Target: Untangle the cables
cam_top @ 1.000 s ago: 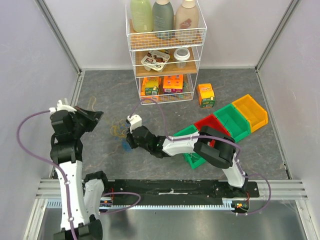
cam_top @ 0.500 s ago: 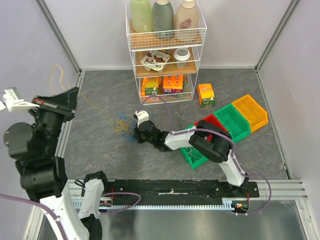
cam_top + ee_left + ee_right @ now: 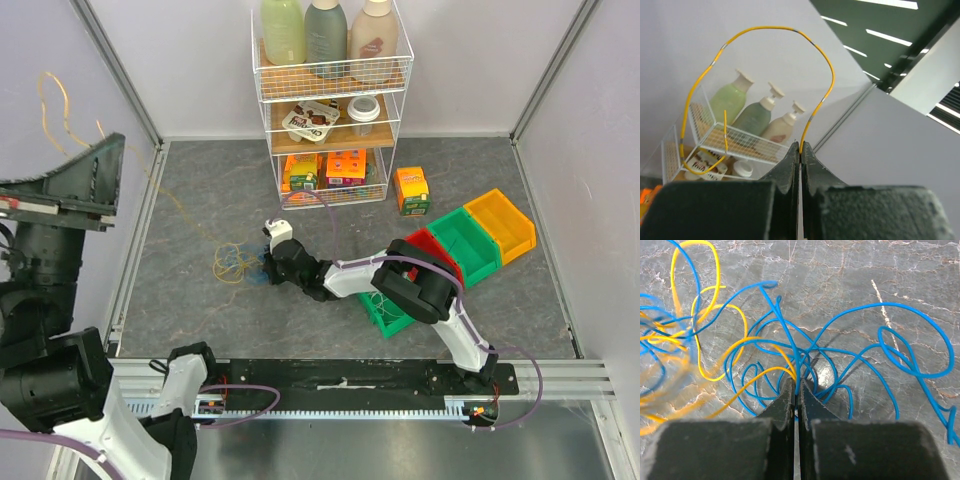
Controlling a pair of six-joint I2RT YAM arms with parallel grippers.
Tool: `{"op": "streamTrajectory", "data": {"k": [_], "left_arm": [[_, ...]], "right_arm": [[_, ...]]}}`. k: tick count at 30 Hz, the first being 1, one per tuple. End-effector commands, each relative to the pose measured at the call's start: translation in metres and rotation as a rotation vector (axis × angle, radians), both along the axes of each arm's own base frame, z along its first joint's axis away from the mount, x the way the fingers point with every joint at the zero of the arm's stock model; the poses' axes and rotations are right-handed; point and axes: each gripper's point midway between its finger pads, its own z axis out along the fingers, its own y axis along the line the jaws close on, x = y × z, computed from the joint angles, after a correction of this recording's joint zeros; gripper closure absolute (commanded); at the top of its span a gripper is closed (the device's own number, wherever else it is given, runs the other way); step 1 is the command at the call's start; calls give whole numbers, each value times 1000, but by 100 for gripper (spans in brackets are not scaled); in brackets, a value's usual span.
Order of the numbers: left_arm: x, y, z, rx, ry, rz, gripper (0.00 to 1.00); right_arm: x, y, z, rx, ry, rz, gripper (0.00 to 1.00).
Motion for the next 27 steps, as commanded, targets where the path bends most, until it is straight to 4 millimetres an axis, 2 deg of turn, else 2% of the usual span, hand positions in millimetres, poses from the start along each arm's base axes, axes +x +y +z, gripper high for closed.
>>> {"op": "streamTrajectory", "data": {"k": [1,6,8,10,13,17,19,23,27], "left_arm": [[-20,-13,59,-29,-159,-88,98],[-36,-16,100,-52,-285,-118,98],[-37,-19,106,-50,-306,-148,98],[-27,-22,101,-55,-273,-183,98],[6,-19,72,-71,-166,-211,98],[59,-15,7,-93,36,-256,98],[79,-16,-26,-84,128,-294,98],[109,-17,-89,-58,282,-343,98],[122,-22,-143,-22,388,-398,98]], "right_arm": [[-2,0,-21,-45,26,4,100],[0,4,-21,-42,28,7,100],[0,5,-22,-43,29,11,100],[-1,5,-23,-53,30,16,96],[-1,4,-14,-52,18,24,81],[-6,-3,10,-37,-12,38,60],[-10,-7,29,-18,-37,63,53],[-25,-17,72,11,-99,133,31],[-37,-39,111,13,-125,137,21]]}}
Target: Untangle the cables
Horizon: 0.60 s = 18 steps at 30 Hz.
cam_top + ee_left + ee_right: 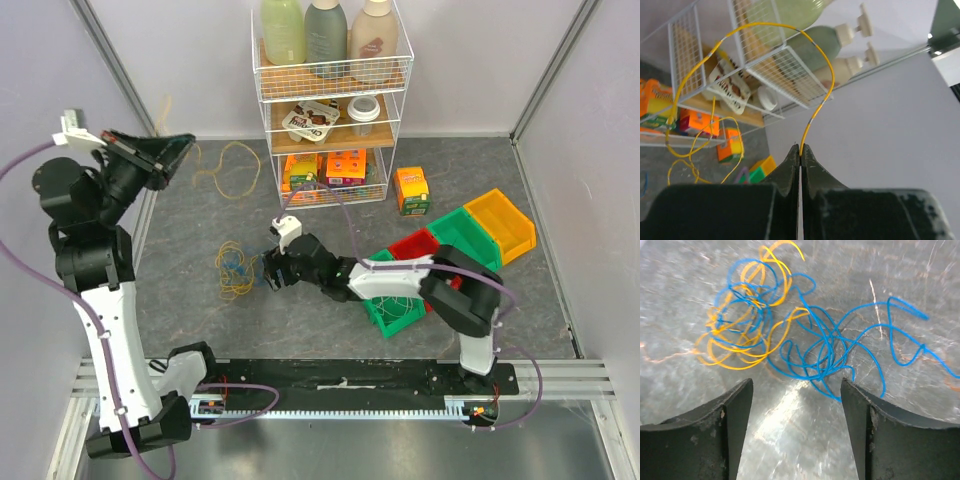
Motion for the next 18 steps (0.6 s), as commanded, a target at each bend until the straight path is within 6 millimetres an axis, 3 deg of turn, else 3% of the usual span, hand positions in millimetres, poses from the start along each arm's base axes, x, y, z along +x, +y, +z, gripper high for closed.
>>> {"op": "streamTrajectory", "data": {"k": [1,6,11,15,18], "left_arm": [[-16,-23,-36,110,4,-149,98],[-15,-61,-128,152,152,-297,98],[-41,-143,-231,251,302,-532,98],[-65,-180,-319,334,438,-630,98],[-75,-191,-351,359,489,-656,98]], "right_arm": [[-11,-20,72,47,-83,21,20],[-41,-88,89,18,-66,-25,16],[-70,-156,90,-23,-36,-81,12],[-82,-201,100,-29,-30,-161,11],[-91,-225,116,19,-36,-200,10]]}}
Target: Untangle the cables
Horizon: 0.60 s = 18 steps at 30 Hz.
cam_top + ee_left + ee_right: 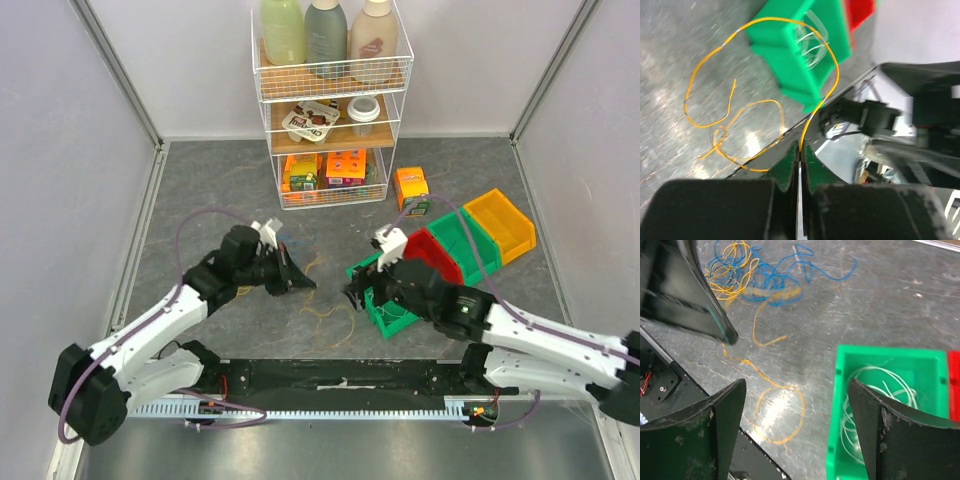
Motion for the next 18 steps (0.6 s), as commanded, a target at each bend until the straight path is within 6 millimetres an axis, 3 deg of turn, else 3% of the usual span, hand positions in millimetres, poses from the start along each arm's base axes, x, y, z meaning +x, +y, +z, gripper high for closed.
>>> {"op": "streamTrajectory", "data": {"k": [1,6,11,15,18], "left_arm": [[9,-14,-20,34,-110,13,98],[-9,-27,-52,50,-56,-25,98],[-19,-26,-67,67,-28,-51,96],[-21,-20,-63,88,-64,-63,75],[-24,-13,-62,117,-85,-67,56]], "right_arm": [[-12,-43,9,10,20,-93,9],[-20,-57,6,29,33,-104,7],[-28,-41,-6,21,83,-30,7],[-25,-33,-7,18,96,-35,9],[-15,-38,-9,-2,97,-108,9]]}}
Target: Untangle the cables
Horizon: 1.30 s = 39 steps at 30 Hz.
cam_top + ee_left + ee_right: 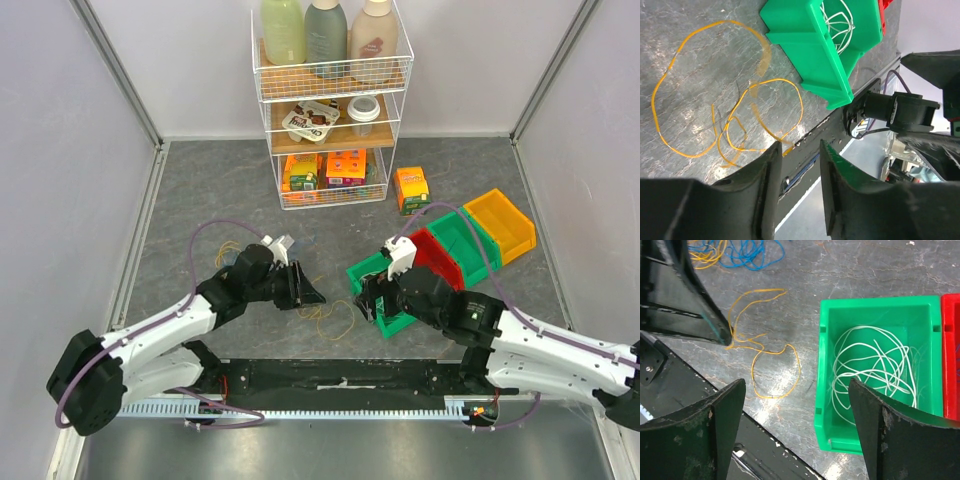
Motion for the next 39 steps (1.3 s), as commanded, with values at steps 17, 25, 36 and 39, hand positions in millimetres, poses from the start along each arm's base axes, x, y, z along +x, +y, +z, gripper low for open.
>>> {"op": "streamTrajectory", "data": {"k": [17,25,36,39], "left_arm": [[-2,14,40,-21,-177,-11,30],[-8,16,45,-41,-200,-23,30],[-5,12,48,-43,-212,-41,29],[-3,10,46,-42,-208,-44,29]], "right_arm": [[129,-182,8,-230,25,-1002,23],[165,-238,-18,-226,126,-1070,36],[181,-241,-51,-179,186,-966,51],[180,-237,-57,-163,200,-948,54]]}}
